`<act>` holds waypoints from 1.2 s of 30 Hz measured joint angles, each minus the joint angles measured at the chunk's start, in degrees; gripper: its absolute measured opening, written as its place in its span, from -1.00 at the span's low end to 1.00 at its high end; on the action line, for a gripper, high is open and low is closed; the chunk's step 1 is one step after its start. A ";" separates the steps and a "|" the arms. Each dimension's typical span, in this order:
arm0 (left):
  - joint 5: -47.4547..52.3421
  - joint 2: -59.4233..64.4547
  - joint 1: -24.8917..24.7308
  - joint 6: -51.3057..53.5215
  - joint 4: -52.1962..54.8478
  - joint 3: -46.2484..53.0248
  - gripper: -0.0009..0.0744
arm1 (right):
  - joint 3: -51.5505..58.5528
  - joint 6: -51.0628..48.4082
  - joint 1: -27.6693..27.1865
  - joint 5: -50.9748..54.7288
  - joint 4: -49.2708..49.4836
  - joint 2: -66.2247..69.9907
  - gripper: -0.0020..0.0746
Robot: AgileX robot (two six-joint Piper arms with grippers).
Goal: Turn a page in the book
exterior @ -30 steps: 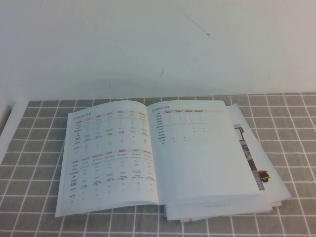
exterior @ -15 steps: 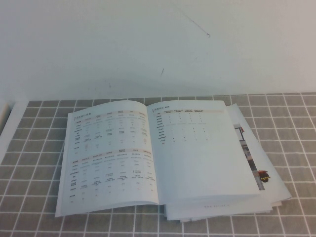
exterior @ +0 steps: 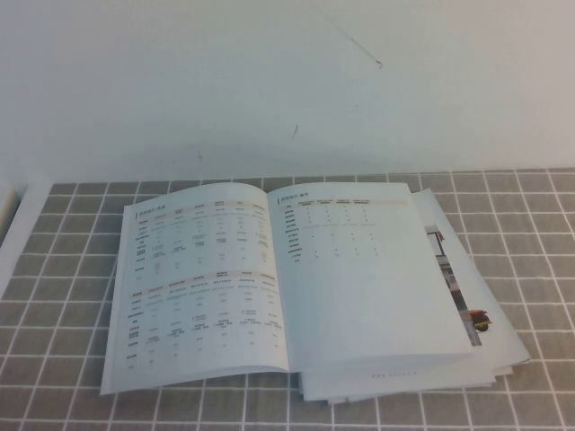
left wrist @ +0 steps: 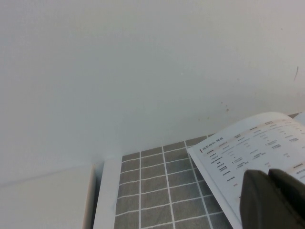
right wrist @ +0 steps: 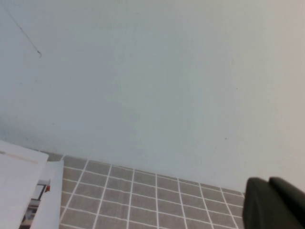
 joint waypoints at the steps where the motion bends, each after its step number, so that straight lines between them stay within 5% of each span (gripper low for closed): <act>1: 0.00 0.00 0.00 0.00 0.00 0.00 -0.99 | 0.00 0.00 0.00 0.00 0.00 0.00 -0.95; 11: 0.00 0.00 0.00 2.98 2.11 0.00 -0.99 | 0.00 4.53 0.00 0.93 0.45 0.00 -0.95; 21: 1.38 0.00 0.00 2.50 2.21 0.00 -0.99 | 0.00 4.73 0.00 12.79 1.43 0.00 -0.95; 36: 8.89 0.00 0.00 -2.31 -2.55 0.00 -0.99 | 0.00 4.73 0.00 12.96 1.77 0.00 -0.95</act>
